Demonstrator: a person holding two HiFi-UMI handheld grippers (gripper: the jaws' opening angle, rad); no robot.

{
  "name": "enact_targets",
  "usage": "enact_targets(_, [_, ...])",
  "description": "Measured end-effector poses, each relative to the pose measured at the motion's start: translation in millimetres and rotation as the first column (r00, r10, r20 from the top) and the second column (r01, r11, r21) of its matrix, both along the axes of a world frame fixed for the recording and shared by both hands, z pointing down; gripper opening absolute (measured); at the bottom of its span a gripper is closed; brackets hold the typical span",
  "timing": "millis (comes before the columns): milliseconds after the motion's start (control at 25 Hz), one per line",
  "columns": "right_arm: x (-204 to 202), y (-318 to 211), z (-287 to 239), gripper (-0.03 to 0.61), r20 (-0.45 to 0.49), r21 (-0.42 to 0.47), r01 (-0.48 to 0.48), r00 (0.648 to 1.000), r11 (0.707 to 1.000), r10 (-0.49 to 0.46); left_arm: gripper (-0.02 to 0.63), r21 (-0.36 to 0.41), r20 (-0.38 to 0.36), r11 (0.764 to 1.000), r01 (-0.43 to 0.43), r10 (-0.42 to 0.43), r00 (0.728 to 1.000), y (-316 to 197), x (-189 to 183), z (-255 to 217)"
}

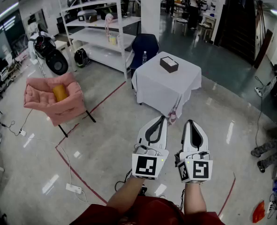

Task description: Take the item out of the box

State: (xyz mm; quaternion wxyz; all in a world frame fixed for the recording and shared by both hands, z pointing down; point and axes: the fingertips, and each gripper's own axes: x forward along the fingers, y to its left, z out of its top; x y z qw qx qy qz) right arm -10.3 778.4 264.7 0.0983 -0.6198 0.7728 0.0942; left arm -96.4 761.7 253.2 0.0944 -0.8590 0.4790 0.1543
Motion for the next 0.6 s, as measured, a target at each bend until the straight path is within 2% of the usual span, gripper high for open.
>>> enact_targets(160, [-18.6, -8.3, 1.6, 0.0, -0.006, -0.001, 0.006, 1.0, 1.0, -0.006, 0.003, -0.028, 0.008, 1.0, 0.01, -0.01, 1.0, -9.7, -21.2, 4.0])
enact_targets(320, [-33.9, -10.8, 3.1, 0.0, -0.002, -0.007, -0.008, 1.0, 1.0, 0.008, 0.003, -0.012, 0.005, 1.0, -0.001, 0.001, 1.0, -14.7, -38.0, 2.5])
enact_targets(480, [-54.0, -9.6, 8.4, 0.0, 0.004, -0.015, -0.019, 1.0, 1.0, 0.019, 0.003, -0.032, 0.025, 0.999, -0.015, 0.016, 1.0, -12.7, -59.4, 10.2])
enact_targets(600, [-67.0, -10.2, 8.6, 0.0, 0.022, -0.012, -0.017, 1.0, 1.0, 0.018, 0.003, -0.015, 0.008, 1.0, -0.021, 0.021, 1.0, -11.8, -75.0, 8.1])
